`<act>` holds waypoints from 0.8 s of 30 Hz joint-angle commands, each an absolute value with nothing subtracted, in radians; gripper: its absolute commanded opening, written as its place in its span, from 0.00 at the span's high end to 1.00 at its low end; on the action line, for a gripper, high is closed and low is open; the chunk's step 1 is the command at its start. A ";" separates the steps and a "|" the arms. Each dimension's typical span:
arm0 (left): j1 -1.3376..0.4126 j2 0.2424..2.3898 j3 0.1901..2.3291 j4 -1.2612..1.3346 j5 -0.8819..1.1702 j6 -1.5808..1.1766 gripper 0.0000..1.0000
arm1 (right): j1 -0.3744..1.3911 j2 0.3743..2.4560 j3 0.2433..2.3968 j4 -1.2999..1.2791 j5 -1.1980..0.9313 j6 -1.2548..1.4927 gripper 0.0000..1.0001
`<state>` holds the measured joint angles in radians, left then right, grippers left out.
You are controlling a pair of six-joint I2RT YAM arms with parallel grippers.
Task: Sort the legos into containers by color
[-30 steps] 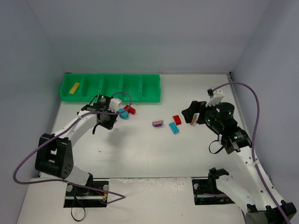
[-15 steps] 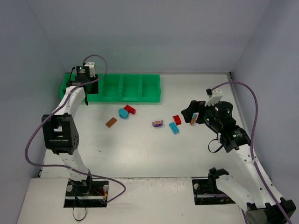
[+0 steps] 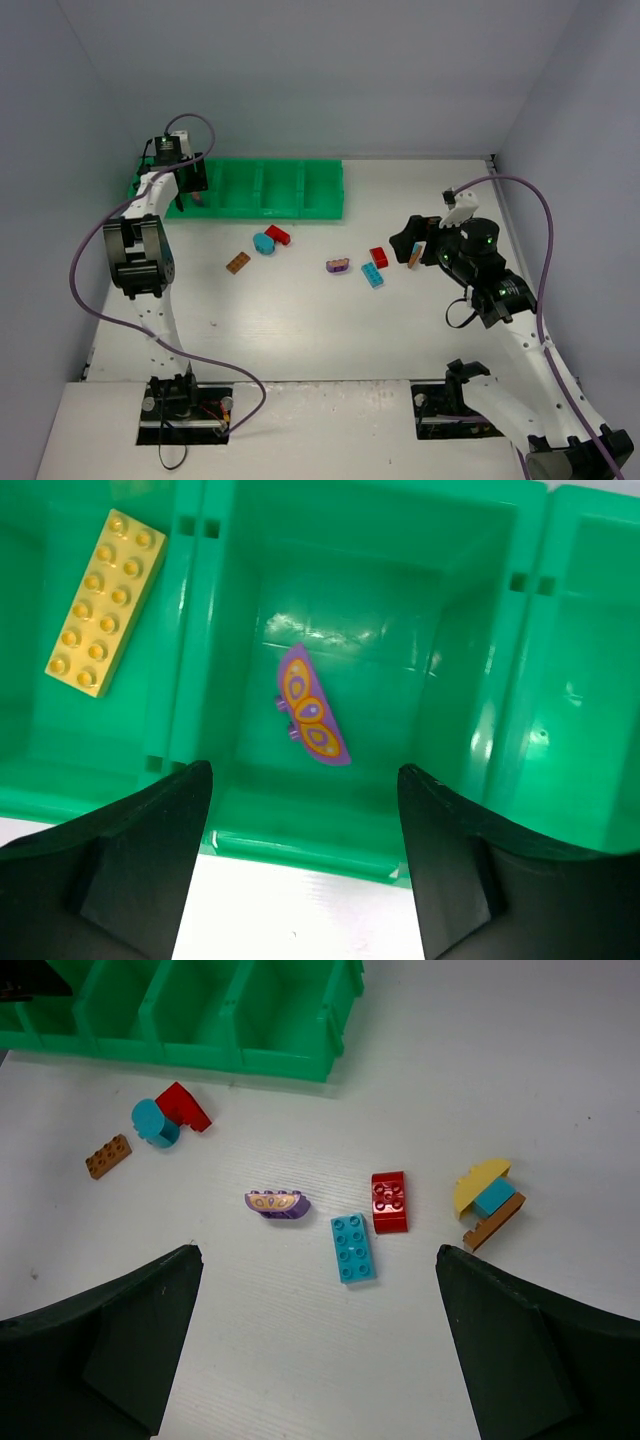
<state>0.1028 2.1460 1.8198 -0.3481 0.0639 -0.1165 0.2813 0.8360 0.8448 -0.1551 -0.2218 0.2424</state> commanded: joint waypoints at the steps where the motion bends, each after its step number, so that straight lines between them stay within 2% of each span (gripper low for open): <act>1: 0.100 2.041 1.846 -0.324 0.107 -0.126 0.30 | 0.282 0.836 0.859 -0.109 -0.195 0.245 0.00; 8: 0.042 1.761 1.534 -0.339 0.201 -0.091 0.30 | 0.282 0.853 0.867 -0.109 -0.181 0.230 0.00; 14: -0.115 1.586 1.275 -0.400 0.198 -0.063 0.30 | 0.282 0.864 0.865 -0.109 -0.179 0.222 0.00; 18: -0.205 1.612 1.206 -0.432 0.195 -0.031 0.30 | 0.281 0.871 0.864 -0.107 -0.184 0.221 0.00; 24: -0.219 1.727 1.210 -0.459 0.176 -0.003 0.30 | 0.282 0.859 0.862 -0.106 -0.189 0.221 0.00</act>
